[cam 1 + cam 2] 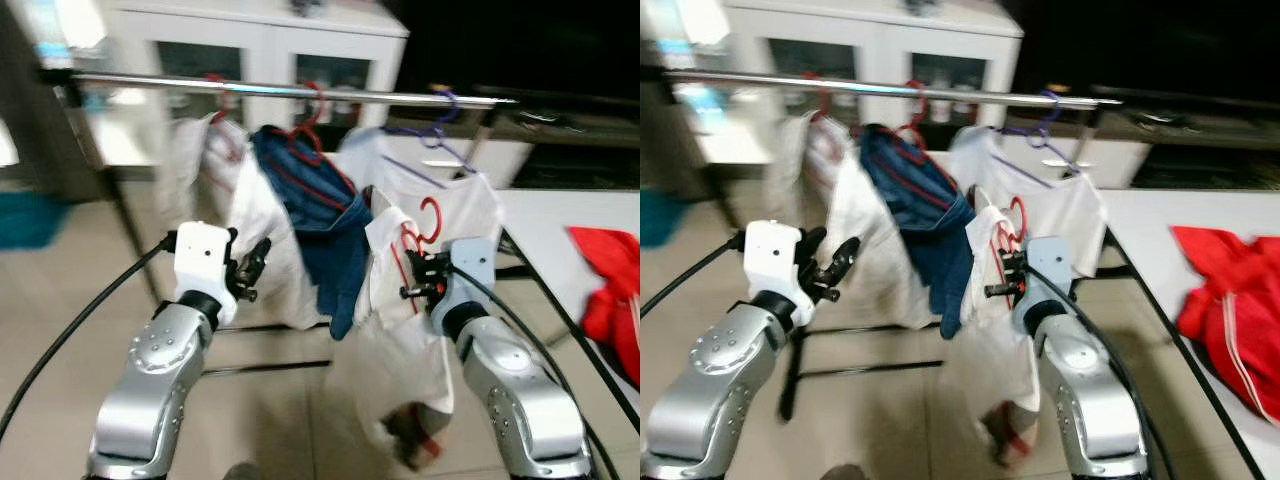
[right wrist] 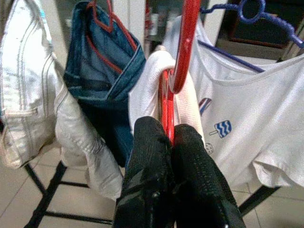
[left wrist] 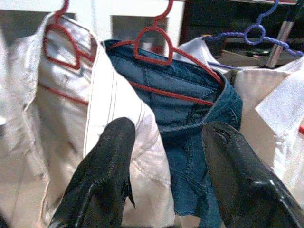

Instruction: Hang hanger

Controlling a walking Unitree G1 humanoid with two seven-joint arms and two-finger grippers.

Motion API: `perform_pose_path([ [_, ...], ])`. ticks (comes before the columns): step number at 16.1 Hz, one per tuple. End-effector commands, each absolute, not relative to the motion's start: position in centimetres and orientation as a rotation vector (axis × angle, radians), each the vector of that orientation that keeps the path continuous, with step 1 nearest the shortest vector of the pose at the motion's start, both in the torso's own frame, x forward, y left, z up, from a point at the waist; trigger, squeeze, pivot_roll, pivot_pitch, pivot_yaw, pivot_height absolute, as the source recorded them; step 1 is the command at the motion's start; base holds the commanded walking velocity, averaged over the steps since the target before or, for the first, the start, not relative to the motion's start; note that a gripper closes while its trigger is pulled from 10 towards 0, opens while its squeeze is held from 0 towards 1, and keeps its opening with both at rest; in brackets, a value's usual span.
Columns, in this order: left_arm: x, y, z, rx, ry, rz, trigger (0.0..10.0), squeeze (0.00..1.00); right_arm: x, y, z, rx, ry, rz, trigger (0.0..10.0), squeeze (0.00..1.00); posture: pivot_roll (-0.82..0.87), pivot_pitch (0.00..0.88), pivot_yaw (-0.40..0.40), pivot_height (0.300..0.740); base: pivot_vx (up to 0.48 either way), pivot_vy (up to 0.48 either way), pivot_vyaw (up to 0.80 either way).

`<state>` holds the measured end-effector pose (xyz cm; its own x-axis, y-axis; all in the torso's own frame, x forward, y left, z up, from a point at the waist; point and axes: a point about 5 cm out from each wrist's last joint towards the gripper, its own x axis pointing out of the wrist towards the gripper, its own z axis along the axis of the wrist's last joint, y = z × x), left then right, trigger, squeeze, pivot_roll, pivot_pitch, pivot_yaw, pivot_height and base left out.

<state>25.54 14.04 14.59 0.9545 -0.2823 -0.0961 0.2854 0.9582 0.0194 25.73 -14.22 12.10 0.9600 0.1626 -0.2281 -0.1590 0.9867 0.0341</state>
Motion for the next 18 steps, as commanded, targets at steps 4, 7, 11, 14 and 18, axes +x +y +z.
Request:
perform_pose_path([
  [4,25.42,13.49,14.56,0.038,0.097,-0.321,10.0,0.00,25.98,-15.45,12.36,0.061,0.214,0.057,10.0,0.00,0.07,0.000,-0.078,0.740,0.000,-0.240,0.40],
  [7,25.60,13.46,14.73,0.047,0.089,-0.325,10.0,0.00,26.02,-15.42,12.47,0.066,0.206,0.057,10.0,0.00,0.07,0.000,-0.075,0.740,0.000,0.000,0.00],
  [11,25.82,13.70,15.05,0.051,0.071,-0.324,10.0,0.00,26.19,-15.36,12.80,0.053,0.187,0.051,10.0,0.00,0.07,0.000,-0.070,0.740,0.129,0.000,0.00],
  [14,25.85,13.77,15.10,0.055,0.070,-0.325,10.0,0.00,26.43,-15.30,12.83,0.048,0.184,0.052,10.0,0.00,0.07,0.000,-0.069,0.740,0.281,0.000,0.00],
  [18,25.88,13.81,15.16,0.054,0.067,-0.328,10.0,0.00,26.83,-14.97,13.10,0.032,0.169,0.059,10.0,0.00,0.07,0.000,-0.070,0.740,0.308,0.000,0.00],
])
